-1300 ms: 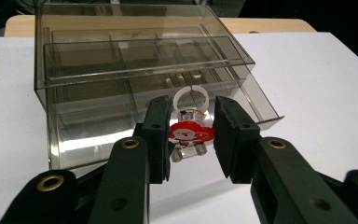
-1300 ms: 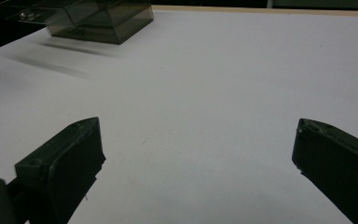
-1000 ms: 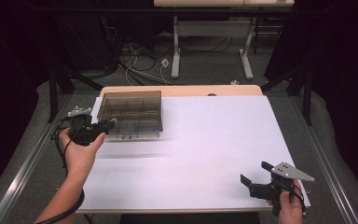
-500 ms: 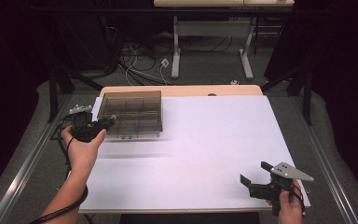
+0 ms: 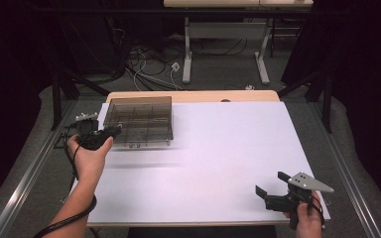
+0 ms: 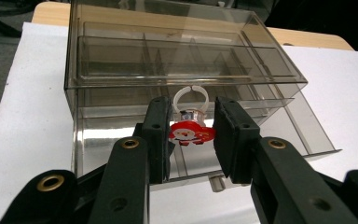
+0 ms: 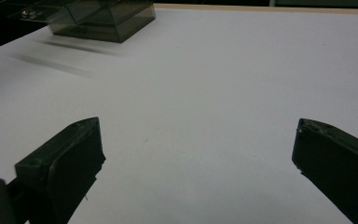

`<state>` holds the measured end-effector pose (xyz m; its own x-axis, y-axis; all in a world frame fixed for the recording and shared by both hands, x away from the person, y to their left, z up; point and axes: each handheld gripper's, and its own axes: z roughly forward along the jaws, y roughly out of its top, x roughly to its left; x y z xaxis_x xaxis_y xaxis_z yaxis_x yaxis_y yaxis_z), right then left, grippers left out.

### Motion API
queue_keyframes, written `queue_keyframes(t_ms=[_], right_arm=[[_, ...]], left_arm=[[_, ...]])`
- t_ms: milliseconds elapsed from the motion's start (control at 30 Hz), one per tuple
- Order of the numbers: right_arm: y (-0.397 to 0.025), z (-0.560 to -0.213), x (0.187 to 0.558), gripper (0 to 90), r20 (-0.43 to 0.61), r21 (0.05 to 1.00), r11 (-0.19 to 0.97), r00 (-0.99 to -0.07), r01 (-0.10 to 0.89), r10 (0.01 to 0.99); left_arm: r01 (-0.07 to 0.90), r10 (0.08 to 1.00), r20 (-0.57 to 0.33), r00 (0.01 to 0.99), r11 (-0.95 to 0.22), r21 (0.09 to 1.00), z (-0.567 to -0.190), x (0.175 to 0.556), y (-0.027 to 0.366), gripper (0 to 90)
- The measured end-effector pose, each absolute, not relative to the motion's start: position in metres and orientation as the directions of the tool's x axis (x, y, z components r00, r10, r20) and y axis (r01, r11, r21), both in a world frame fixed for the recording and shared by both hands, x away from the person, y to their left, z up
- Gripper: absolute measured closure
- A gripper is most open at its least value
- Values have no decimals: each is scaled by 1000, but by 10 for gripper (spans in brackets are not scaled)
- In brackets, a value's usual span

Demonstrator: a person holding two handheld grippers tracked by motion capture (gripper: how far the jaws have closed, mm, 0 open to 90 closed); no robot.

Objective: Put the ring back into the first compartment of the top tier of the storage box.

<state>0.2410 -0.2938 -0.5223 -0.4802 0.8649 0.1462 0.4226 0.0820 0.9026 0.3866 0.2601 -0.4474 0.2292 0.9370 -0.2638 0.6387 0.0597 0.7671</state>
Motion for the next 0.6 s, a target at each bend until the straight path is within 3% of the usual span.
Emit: queue_keyframes(t_ms=[600], right_arm=[[-294, -522, 241, 14, 144, 903, 85, -483, 421, 864]], left_arm=[[677, 948, -265, 175, 80, 732, -463, 395, 270, 672]])
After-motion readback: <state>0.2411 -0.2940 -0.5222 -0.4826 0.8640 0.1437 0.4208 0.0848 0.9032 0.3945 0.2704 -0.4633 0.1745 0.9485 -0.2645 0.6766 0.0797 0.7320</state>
